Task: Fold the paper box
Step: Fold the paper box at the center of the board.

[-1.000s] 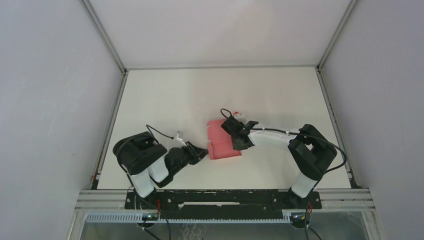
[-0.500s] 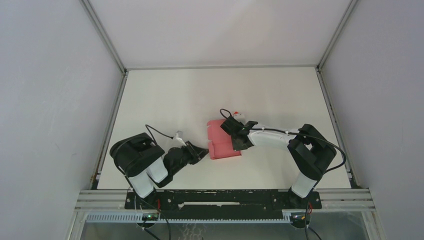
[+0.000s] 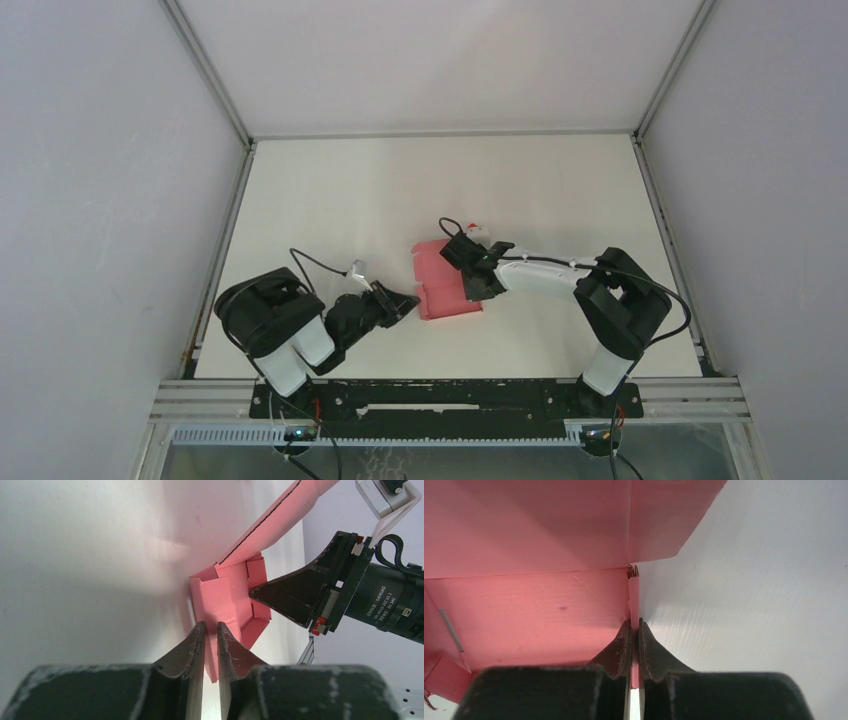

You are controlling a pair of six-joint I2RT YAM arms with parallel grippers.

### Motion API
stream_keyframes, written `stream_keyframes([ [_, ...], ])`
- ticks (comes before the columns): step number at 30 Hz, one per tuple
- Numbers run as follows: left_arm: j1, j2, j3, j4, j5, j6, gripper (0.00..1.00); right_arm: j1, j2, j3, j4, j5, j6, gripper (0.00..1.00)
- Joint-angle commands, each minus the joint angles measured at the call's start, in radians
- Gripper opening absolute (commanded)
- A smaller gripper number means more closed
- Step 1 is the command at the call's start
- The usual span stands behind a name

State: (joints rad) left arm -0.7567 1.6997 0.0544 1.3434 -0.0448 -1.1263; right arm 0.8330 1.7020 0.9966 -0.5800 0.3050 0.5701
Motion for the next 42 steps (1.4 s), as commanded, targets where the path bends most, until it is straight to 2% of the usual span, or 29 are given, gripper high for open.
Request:
stream_keyframes([
  [1, 0.004, -0.005, 0.012, 0.034, 0.019, 0.008, 0.18, 0.003, 0.029, 0.007, -0.009, 0.016, -0.003, 0.00],
  [19, 0.000, -0.004, 0.068, 0.005, 0.064, -0.001, 0.19, 0.003, 0.048, 0.015, -0.015, 0.017, -0.003, 0.00],
  [31, -0.034, -0.104, 0.140, -0.279, 0.048, 0.074, 0.18, 0.005, 0.059, 0.019, -0.017, 0.016, -0.004, 0.00],
  [42, -0.052, -0.244, 0.227, -0.642, -0.002, 0.178, 0.18, 0.006, 0.064, 0.018, -0.015, 0.012, -0.004, 0.00],
])
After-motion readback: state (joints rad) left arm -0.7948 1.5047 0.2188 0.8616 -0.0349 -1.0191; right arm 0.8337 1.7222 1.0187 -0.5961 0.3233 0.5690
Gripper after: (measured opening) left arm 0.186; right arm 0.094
